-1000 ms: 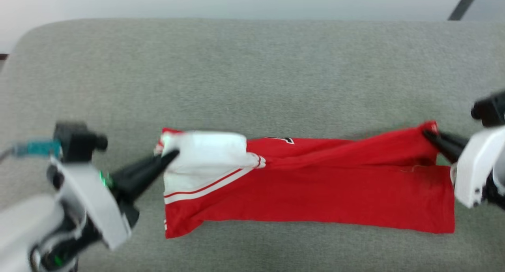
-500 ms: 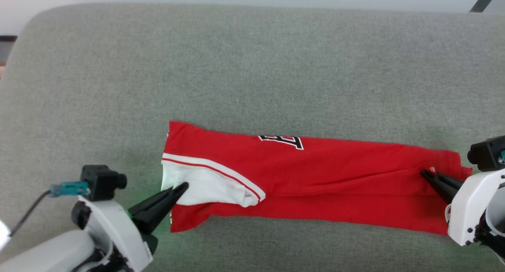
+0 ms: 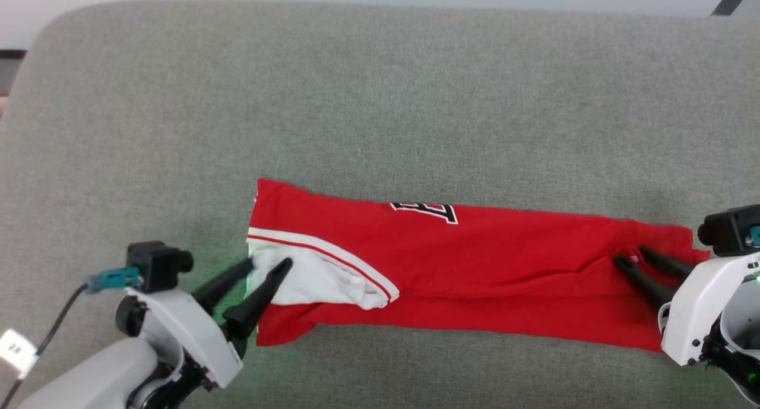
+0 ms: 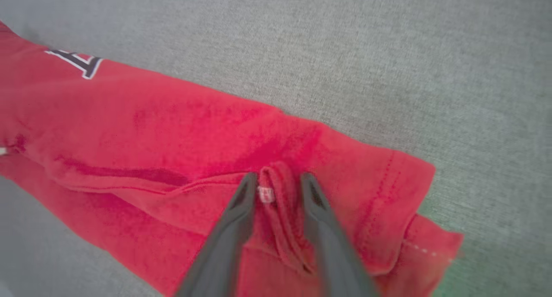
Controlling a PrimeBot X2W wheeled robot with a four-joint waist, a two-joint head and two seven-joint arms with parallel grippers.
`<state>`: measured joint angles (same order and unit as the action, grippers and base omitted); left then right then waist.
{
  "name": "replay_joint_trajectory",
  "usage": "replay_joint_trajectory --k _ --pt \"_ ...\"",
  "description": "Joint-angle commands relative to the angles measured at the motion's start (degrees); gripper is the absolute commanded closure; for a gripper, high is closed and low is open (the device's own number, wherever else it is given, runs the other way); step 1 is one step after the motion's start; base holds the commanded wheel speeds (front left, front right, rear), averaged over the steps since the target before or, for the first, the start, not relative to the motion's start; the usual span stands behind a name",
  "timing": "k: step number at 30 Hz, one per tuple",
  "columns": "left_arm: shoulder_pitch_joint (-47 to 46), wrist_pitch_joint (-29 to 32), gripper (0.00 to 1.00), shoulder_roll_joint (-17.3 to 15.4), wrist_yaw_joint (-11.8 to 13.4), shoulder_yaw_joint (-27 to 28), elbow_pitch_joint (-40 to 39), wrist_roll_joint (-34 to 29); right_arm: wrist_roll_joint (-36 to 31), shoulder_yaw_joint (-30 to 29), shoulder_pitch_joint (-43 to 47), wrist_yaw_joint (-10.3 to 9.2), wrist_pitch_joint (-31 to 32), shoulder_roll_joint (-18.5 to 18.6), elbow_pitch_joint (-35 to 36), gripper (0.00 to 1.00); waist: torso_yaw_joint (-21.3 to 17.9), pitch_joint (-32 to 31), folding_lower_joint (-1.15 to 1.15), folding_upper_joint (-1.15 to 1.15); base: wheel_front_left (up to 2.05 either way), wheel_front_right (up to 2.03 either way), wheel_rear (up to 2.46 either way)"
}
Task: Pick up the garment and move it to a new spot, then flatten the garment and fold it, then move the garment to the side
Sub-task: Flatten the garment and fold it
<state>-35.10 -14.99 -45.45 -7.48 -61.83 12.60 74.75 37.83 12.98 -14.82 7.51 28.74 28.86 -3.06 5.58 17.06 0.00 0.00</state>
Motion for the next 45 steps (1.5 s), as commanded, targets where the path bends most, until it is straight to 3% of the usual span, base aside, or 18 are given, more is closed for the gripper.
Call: replay_joint_trajectory --k 1,9,13,20,26,33,39,45 --pt "2.02 -0.23 0.0 0.13 0.04 2.07 0.2 -0.9 0.51 -0.77 0.96 -0.04 0.13 0.13 0.74 0.0 -0.12 -1.31 0.0 0.0 0.0 0.0 0.0" --pt "10.69 -0.23 0.0 2.56 0.71 14.2 0.39 -6.03 1.86 -4.96 4.05 -0.04 2.56 1.53 2.88 0.0 0.16 -4.39 0.0 0.0 0.0 0.0 0.0" --pt "16.1 -0.24 0.0 6.3 1.91 21.7 0.57 -8.84 2.71 -8.64 6.64 -0.04 5.28 0.87 2.17 0.0 1.53 -5.81 0.0 0.0 0.0 0.0 0.0" --pt "23.16 -0.12 0.0 12.69 1.81 32.21 1.48 -14.53 3.62 -15.26 11.43 -0.04 11.23 0.26 1.32 0.0 4.64 -7.15 0.0 0.0 0.0 0.0 0.0" --pt "26.59 -0.12 0.0 17.85 2.49 41.45 0.84 -27.42 3.18 -21.03 11.52 -0.04 15.78 -1.97 -0.2 0.0 6.97 -7.5 0.0 0.0 0.0 0.0 0.0" --pt "28.15 -0.13 0.0 23.3 2.89 50.52 -2.06 -44.12 -0.26 -23.09 7.96 -0.04 20.21 -5.21 -3.11 0.0 8.18 -7.12 0.0 0.0 0.0 0.0 0.0" --pt "28.38 -0.13 0.0 27.3 0.78 54.32 -3.8 -51.27 -3.98 -25.42 5.19 -0.04 25.76 -8.09 -6.44 0.0 8.9 -6.41 0.0 0.0 0.0 0.0 0.0" --pt "27.39 -0.13 0.0 29.83 0.01 55.62 -2.74 -54.03 -7.26 -26.67 4.14 -0.04 28.92 -12.13 -8.23 0.0 9.45 -5.21 0.0 0.0 0.0 0.0 0.0"
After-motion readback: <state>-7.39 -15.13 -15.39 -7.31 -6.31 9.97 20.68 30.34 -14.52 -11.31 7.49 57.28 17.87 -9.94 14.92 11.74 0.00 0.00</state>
